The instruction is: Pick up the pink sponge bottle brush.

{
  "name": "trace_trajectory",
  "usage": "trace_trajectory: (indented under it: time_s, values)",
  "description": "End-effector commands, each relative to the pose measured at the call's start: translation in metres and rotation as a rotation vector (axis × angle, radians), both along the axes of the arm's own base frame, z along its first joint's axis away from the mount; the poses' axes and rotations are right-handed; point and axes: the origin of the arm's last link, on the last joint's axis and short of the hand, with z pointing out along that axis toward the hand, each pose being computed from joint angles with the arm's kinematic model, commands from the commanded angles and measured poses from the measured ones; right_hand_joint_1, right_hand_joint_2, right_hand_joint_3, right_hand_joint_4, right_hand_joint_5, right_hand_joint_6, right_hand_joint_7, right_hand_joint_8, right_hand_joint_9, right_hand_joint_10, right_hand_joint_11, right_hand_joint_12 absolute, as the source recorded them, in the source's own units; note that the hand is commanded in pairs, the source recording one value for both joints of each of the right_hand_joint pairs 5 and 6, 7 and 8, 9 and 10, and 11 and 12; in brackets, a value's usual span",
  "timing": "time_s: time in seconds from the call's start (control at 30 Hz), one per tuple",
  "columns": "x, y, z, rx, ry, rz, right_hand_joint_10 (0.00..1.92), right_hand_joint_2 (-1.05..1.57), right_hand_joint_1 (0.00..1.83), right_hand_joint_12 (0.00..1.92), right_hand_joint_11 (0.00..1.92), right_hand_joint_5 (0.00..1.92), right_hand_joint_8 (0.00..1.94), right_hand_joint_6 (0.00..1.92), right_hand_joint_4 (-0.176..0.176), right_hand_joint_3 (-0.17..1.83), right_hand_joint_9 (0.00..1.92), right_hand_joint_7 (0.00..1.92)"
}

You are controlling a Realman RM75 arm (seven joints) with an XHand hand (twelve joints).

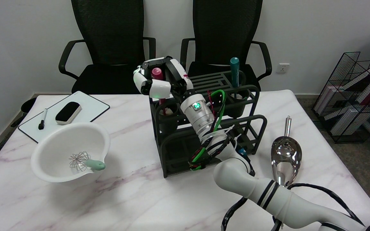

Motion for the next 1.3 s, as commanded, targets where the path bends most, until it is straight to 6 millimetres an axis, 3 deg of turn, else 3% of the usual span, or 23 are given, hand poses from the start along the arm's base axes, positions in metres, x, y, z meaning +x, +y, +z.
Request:
trace_trajectory:
  time_s: [0.03, 0.3, 0.57, 0.83, 1.0, 1.07, 1.13, 1.3]
  values:
    - [-0.0027, 0.0106, -0.0003, 0.004, -0.02, 0.002, 0.99, 0.46, 1.08, 0.78, 0.78, 1.31, 1.11, 1.31, 0.0, 1.21, 0.99, 1.11]
    - [-0.0046, 0.0149, -0.0009, 0.008, -0.026, -0.003, 1.38, 0.51, 1.07, 1.47, 1.47, 1.3, 1.4, 1.3, 0.0, 1.13, 1.38, 1.4]
    - [-0.0053, 0.0153, -0.001, 0.009, -0.026, -0.005, 1.53, 0.61, 1.06, 1.55, 1.55, 1.25, 1.6, 1.25, 0.0, 1.03, 1.53, 1.6]
    - [-0.0048, 0.0135, -0.0012, 0.012, -0.021, -0.008, 1.7, 0.87, 1.04, 1.69, 1.69, 1.41, 1.75, 1.41, 0.0, 0.9, 1.7, 1.75]
    - [-0.0022, 0.0125, 0.0001, 0.014, -0.006, 0.001, 1.68, 0.6, 1.07, 1.69, 1.69, 1.4, 1.73, 1.4, 0.0, 1.08, 1.68, 1.73]
    - [-0.002, 0.0118, 0.0009, 0.017, -0.002, 0.001, 1.65, 0.28, 1.11, 1.68, 1.68, 1.39, 1.71, 1.39, 0.0, 1.22, 1.65, 1.71]
    - [-0.0017, 0.0116, 0.0006, 0.019, -0.004, 0.001, 1.63, 0.04, 1.13, 1.67, 1.67, 1.38, 1.69, 1.38, 0.0, 1.2, 1.63, 1.69]
    - [-0.0008, 0.0109, 0.0004, 0.019, -0.004, 0.004, 1.62, -0.07, 1.13, 1.65, 1.65, 1.36, 1.67, 1.36, 0.0, 1.13, 1.62, 1.67]
